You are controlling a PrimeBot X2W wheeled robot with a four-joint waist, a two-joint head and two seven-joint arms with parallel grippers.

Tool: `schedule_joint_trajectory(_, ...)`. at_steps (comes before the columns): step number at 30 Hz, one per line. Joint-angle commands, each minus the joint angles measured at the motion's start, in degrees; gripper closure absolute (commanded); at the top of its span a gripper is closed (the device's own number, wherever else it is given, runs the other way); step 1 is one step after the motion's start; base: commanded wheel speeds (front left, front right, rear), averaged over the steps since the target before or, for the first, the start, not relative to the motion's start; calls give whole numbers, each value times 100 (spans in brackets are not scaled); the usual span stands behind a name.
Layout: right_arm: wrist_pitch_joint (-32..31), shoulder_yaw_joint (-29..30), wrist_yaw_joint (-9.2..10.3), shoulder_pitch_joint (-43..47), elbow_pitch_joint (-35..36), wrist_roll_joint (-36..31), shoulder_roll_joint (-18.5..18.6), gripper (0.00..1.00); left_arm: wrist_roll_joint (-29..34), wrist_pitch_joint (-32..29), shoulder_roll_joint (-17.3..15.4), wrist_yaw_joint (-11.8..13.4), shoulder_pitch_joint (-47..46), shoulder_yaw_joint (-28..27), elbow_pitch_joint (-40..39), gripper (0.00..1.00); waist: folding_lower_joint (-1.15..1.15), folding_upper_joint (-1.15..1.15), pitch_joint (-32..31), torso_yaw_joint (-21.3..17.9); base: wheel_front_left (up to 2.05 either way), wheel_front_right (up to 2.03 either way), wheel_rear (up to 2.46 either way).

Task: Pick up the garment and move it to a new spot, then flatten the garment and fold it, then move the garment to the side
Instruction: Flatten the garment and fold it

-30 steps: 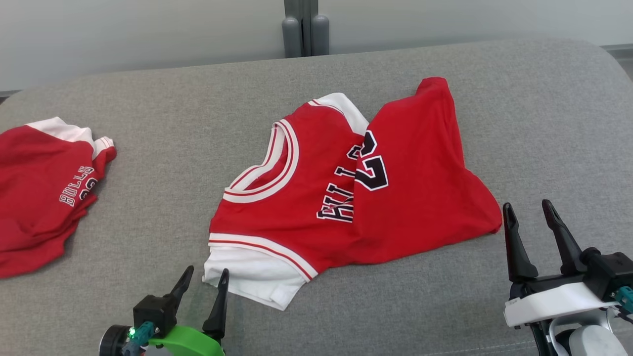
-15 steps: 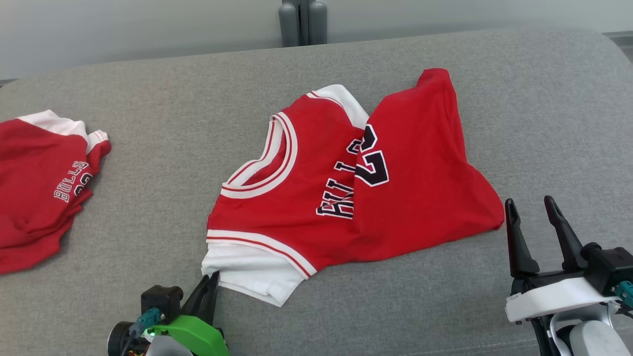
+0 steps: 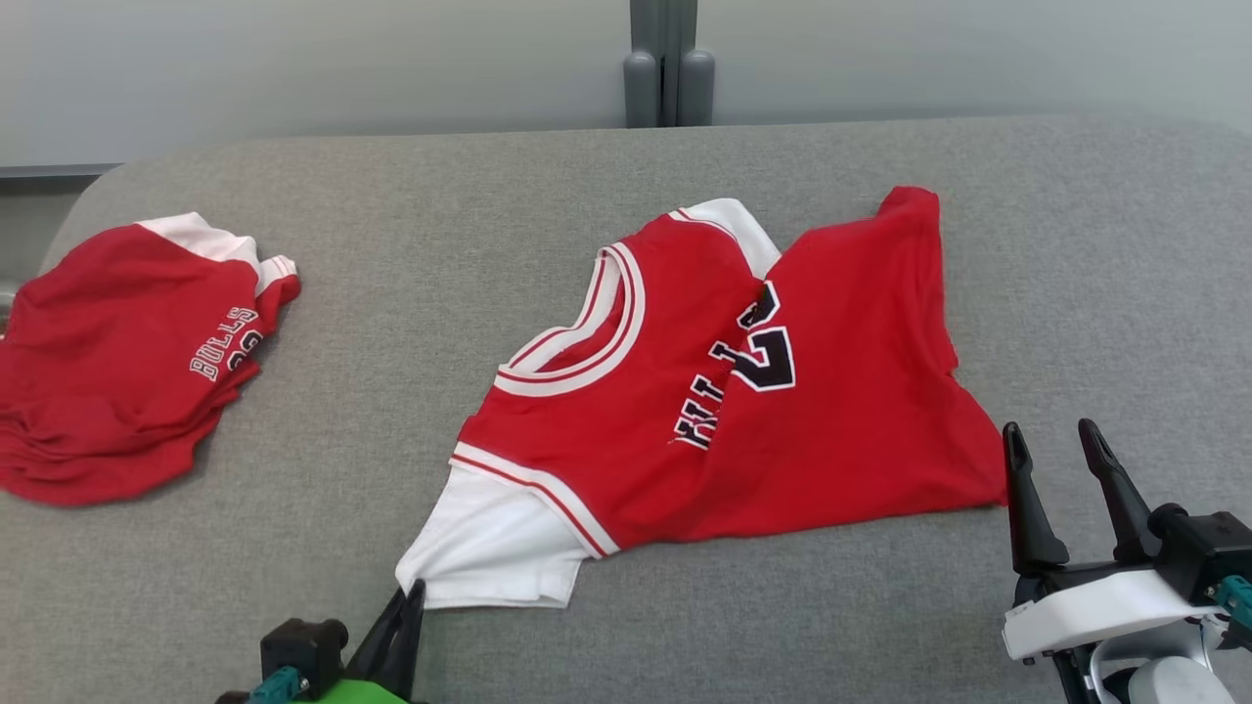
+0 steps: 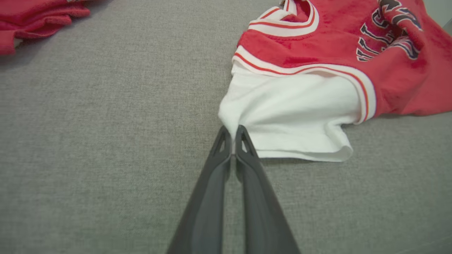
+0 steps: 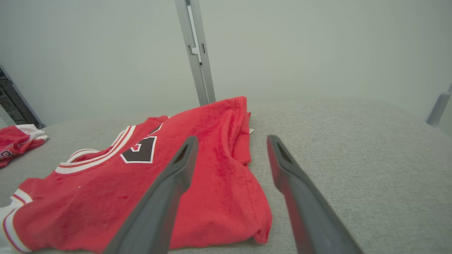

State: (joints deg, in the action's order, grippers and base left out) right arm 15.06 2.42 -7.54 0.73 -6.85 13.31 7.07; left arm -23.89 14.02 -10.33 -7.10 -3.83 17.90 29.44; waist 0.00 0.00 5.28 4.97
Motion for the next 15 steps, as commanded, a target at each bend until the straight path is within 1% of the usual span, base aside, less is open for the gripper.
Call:
schedule_joint_trajectory(1,16,17,10,46,-21,-3,2,0,-16,-60,-35,38,148,-1,-90,100,0,0,-68,85,0,0,0)
schedule_joint_trajectory(4,16,32,10,59,-51,-5,-8,0,-87,-208,-29,57,364,39,-203,100,0,0,-79,111,0,0,0)
schedule_joint_trajectory(5,16,31,10,56,-63,-4,-5,0,-100,-219,-12,70,415,50,-250,95,0,0,-79,113,0,0,0)
schedule_joint_trajectory(6,16,27,10,51,-74,-4,-3,0,-99,-218,-8,84,446,60,-292,24,0,0,-81,112,0,0,0)
schedule_joint_trajectory(7,16,27,10,50,-83,-3,2,0,-83,-171,-1,122,468,55,-370,0,0,0,-86,109,0,0,0)
schedule_joint_trajectory(15,16,25,10,79,-68,-82,23,0,75,79,-25,384,420,-224,-997,0,0,0,-248,-20,0,0,0)
